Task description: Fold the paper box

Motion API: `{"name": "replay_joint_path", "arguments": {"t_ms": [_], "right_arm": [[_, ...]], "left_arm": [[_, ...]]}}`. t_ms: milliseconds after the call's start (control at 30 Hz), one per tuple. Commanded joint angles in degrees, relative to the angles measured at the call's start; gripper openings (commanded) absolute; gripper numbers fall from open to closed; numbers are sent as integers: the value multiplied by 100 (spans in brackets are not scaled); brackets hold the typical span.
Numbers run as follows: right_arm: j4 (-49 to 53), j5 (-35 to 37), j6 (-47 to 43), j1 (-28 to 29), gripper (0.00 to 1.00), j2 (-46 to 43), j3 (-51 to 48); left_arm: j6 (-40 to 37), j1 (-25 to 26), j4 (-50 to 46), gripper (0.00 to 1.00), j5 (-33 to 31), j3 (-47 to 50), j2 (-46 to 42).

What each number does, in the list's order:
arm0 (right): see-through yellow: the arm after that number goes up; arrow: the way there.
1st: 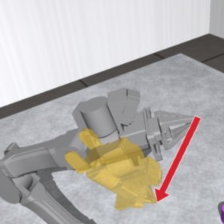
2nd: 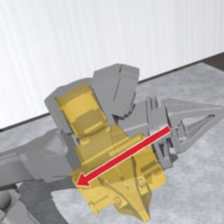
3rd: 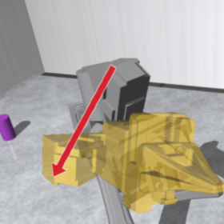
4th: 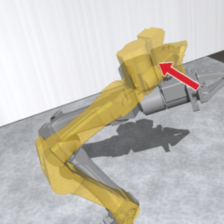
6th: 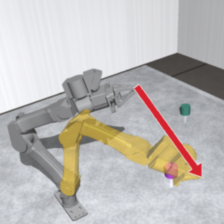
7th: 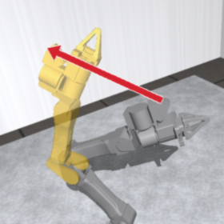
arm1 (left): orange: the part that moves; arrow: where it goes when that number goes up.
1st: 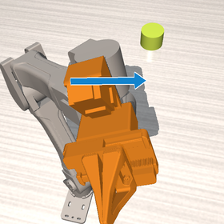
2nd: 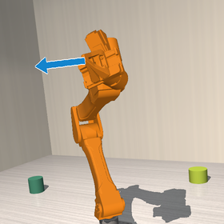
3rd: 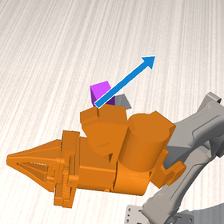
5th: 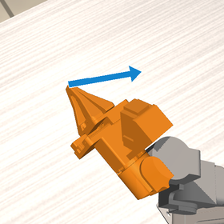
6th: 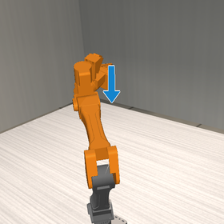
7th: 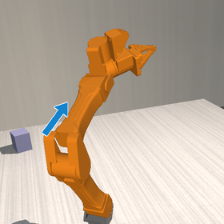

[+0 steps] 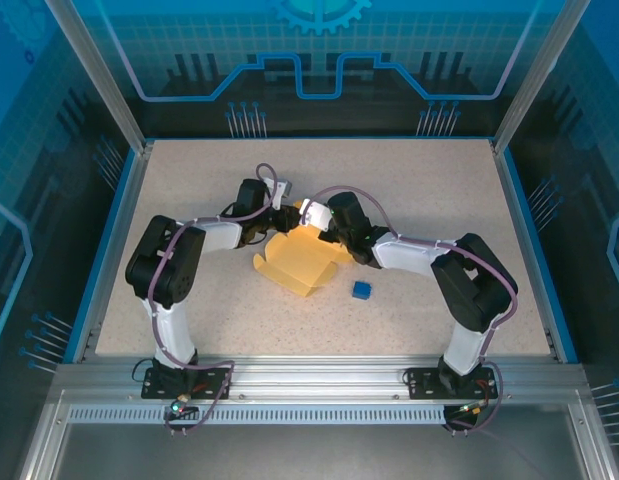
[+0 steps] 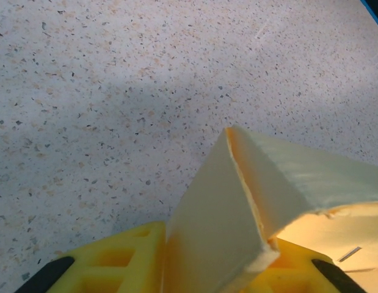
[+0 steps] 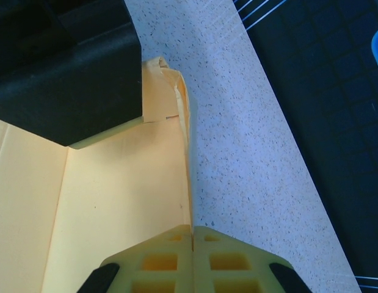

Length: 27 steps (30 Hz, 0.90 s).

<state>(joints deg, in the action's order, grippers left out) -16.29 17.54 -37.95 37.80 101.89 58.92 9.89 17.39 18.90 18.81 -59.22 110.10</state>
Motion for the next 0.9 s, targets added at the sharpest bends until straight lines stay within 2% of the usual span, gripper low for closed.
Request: {"name": "replay_joint_path", "arguments": {"t_ms": [0, 333, 733, 867], "right_arm": [[281, -79, 203, -27, 7, -110, 179], [634, -38, 564, -27, 13, -90, 459], [1464, -91, 1321, -25, 39, -346, 984], [1783, -199, 1590, -27, 45, -583, 1100]], "left_arm": [[-145, 61, -194, 26, -184, -115, 78], [-183, 71, -229, 18, -541, 3, -168], [-126, 133, -437, 7, -1297, 247, -668], [-14, 133, -580, 3, -1654, 350, -933]]}}
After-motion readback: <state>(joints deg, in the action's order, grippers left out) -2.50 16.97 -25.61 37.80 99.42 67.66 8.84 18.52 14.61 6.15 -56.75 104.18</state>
